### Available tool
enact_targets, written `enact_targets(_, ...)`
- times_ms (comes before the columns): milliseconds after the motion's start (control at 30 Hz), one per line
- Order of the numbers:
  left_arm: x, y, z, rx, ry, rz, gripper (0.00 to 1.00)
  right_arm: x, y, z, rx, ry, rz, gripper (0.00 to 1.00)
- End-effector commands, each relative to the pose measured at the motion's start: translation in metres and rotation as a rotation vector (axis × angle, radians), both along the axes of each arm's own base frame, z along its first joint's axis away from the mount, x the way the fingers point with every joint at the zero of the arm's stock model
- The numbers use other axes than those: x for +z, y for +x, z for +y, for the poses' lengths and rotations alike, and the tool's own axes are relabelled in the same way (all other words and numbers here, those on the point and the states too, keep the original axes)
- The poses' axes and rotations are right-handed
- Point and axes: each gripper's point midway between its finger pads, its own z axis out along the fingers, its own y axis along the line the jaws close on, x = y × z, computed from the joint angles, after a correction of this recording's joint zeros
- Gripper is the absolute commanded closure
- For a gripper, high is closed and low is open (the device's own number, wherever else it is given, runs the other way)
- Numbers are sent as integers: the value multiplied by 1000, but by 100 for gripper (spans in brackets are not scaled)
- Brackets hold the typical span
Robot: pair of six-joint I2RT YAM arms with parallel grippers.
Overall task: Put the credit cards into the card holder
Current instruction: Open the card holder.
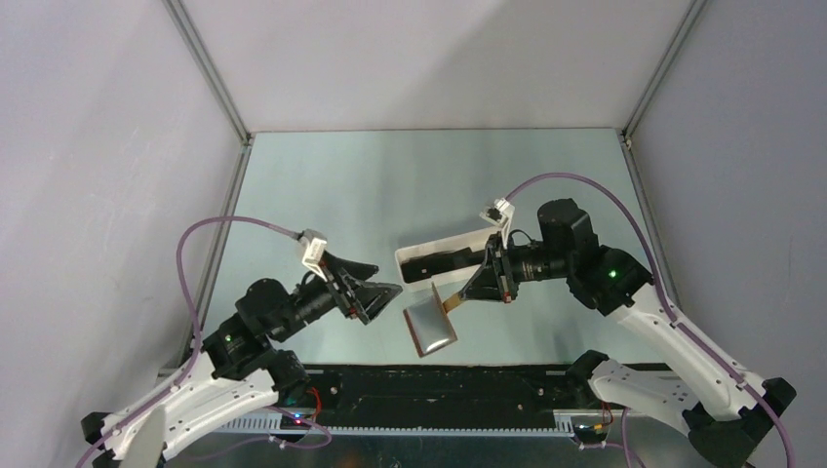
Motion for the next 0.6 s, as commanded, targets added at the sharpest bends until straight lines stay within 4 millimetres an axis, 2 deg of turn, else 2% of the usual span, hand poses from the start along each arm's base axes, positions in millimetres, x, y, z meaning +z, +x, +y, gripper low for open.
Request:
enact_targets(0,-13,-6,-9,-116,172,-222,1,30,-24,0,166,83,-17,100)
enact_targets(200,-14,-28,-28,-360,290,-495,2,42,-41,-6,295,139,15,100)
enact_targets(367,-6,-29,-44,-447,315,-669,3,47,-51,-8,351,162,37,100)
enact_targets(467,-8,-29,-56,-501,325,-725,11,48,-54,-9,366,167,48,100)
enact_targets(567,-7,-25,-67,-525,334,-791,12,50,-56,-9,382,175,55,100)
